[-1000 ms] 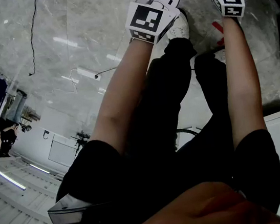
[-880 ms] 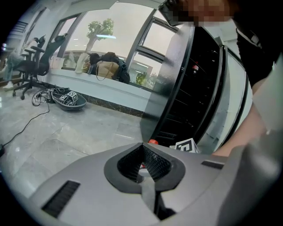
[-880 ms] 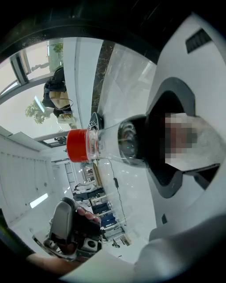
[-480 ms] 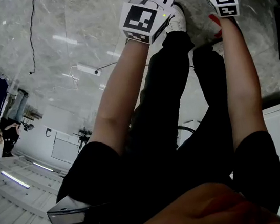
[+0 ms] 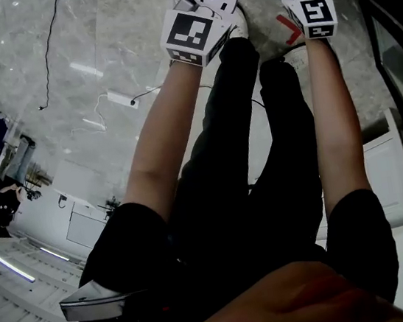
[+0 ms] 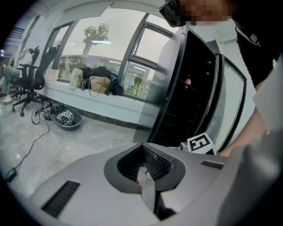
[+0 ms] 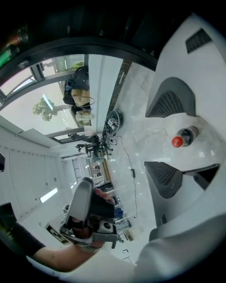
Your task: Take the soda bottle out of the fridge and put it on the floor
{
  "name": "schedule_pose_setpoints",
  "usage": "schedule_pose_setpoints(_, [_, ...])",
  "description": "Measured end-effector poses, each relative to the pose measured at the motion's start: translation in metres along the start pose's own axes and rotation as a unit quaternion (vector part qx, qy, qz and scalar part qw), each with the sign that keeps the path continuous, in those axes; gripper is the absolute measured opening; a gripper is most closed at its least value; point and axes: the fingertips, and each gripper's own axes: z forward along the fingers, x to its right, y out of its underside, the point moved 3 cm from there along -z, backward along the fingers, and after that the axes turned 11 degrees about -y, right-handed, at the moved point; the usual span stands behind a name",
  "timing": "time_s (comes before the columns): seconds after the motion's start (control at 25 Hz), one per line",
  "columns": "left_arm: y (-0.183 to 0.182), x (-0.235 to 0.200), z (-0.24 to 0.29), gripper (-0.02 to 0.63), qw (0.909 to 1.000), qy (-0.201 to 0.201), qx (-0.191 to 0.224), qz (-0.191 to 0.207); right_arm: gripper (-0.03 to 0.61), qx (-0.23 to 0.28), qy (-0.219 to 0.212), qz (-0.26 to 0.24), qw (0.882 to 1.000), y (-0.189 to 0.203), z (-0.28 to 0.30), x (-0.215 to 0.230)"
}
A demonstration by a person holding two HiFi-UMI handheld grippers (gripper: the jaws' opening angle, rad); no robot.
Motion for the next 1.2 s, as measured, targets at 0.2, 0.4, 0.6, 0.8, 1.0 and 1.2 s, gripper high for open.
schedule_pose_setpoints(0.2, [-0.086, 0.044, -0.038, 0.002, 0.9994, 0.014, 0.032, 0.0, 0.252, 0.083, 0.013, 0.008, 0.996, -0.111, -0.102, -0.027])
schedule_pose_setpoints(0.4, [-0.194, 0.115, -0.085, 0.0, 0.9967, 0.048, 0.064, 0.015, 0.043, 0.144, 0.012, -0.002, 0.99, -0.224, -0.217, -0.063])
schedule_pose_setpoints(0.6, [-0.277, 0.199, -0.147, 0.001, 0.985, 0.119, 0.08, 0.096, 0.012, 0.165, -0.006, -0.006, 0.986, -0.317, -0.318, -0.112])
schedule_pose_setpoints(0.8, [-0.35, 0.254, -0.205, 0.001, 0.9732, 0.178, 0.097, 0.108, 0.012, 0.162, 0.014, -0.03, 0.986, -0.39, -0.409, -0.149])
schedule_pose_setpoints(1.0, [-0.404, 0.289, -0.259, 0.002, 0.9636, 0.208, 0.113, 0.124, 0.012, 0.176, 0.04, -0.032, 0.983, -0.433, -0.486, -0.185])
schedule_pose_setpoints(1.2, [-0.44, 0.305, -0.294, 0.0, 0.9553, 0.221, 0.125, 0.151, 0.012, 0.194, 0.053, -0.04, 0.979, -0.469, -0.524, -0.21])
